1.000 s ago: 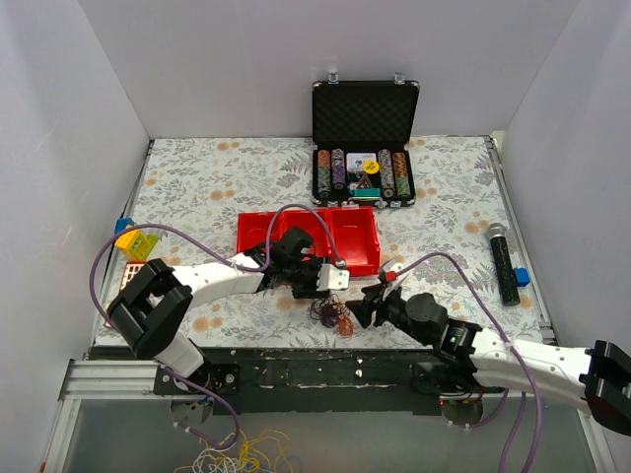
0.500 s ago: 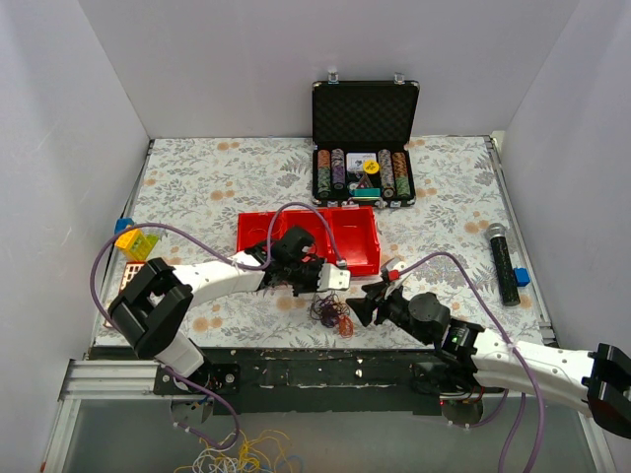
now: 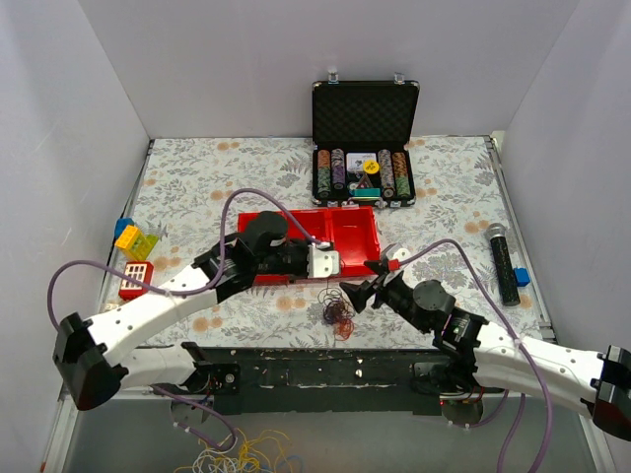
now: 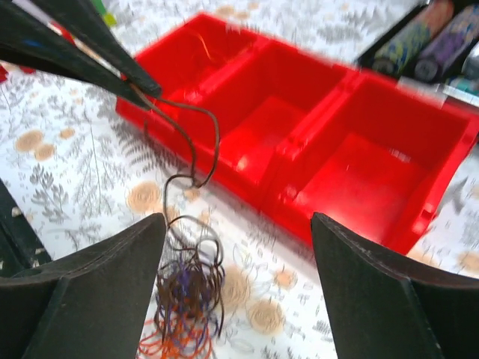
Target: Untangle the cables
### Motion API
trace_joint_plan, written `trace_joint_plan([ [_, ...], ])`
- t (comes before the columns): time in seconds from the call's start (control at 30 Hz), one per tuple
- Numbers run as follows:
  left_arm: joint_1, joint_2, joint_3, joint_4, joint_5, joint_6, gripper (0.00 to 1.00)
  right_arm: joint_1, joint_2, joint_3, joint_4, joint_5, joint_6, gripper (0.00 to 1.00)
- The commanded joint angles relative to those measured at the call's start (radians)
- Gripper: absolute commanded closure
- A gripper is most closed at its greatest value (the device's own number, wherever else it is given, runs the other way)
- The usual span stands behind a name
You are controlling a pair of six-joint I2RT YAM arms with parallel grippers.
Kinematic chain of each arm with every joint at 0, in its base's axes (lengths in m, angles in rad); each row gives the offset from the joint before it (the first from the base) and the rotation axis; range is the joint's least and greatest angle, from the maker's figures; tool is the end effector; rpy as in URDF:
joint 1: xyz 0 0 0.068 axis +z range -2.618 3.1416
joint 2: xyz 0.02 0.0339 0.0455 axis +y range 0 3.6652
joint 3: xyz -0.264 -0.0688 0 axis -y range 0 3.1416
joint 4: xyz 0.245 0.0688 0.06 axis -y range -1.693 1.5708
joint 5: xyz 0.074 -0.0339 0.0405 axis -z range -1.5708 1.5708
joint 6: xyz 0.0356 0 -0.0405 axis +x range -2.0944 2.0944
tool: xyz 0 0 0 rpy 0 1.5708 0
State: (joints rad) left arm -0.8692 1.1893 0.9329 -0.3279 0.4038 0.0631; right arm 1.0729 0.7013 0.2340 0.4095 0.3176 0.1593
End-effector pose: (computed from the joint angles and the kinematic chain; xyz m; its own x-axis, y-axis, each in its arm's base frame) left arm 0.1590 -0.2099 0.2955 -0.2977 0.4421 -0.8461 0.9345 0.3160 -0.1637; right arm 0.0918 0.1455 0.2208 -0.1360 0.0653 -0.9886 -0.6727 0.7264 0.1406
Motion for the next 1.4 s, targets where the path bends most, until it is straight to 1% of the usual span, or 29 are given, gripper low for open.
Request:
trace_joint_plan([
  [0.0, -0.036, -0.1, 0.05, -0.095, 0.026, -0.055, 1.0, -0.002, 0.018, 0.117, 0.084, 0.011, -0.13, 0.11],
  [0.1, -0.062, -0.131, 0.061, -0.102, 0.018, -0.055, 1.0, -0.004, 0.052, 0.155, 0.136, -0.046, -0.147, 0.1],
  [0.13, -0.068, -0.135, 0.067, -0.103, 0.01, -0.084, 1.0, -0.004, 0.069, 0.166, 0.152, -0.063, -0.145, 0.1],
  [0.23, -0.086, -0.143, 0.109, -0.106, -0.011, -0.095, 1.0, -0.004, 0.131, 0.191, 0.187, -0.09, -0.127, 0.1],
  [0.43, -0.099, -0.143, 0.251, -0.118, -0.031, -0.131, 1.0, -0.004, 0.262, 0.168, 0.268, -0.117, -0.055, 0.16],
  [0.7, -0.099, -0.142, 0.437, -0.157, 0.041, -0.2, 1.0, -0.005, 0.408, 0.082, 0.38, -0.173, 0.049, 0.25],
  [0.83, -0.099, -0.126, 0.53, -0.168, 0.03, -0.233, 1.0, -0.005, 0.474, 0.033, 0.411, -0.215, 0.1, 0.3],
  [0.93, -0.099, -0.114, 0.593, -0.146, -0.012, -0.215, 1.0, -0.004, 0.497, -0.011, 0.427, -0.235, 0.124, 0.3],
  [1.1, -0.099, -0.091, 0.679, -0.011, -0.117, -0.18, 1.0, -0.005, 0.503, -0.087, 0.43, -0.221, 0.16, 0.26],
  [1.37, -0.099, 0.027, 0.964, 0.07, -0.141, -0.146, 1.0, -0.005, 0.552, -0.116, 0.427, -0.187, 0.189, 0.23],
])
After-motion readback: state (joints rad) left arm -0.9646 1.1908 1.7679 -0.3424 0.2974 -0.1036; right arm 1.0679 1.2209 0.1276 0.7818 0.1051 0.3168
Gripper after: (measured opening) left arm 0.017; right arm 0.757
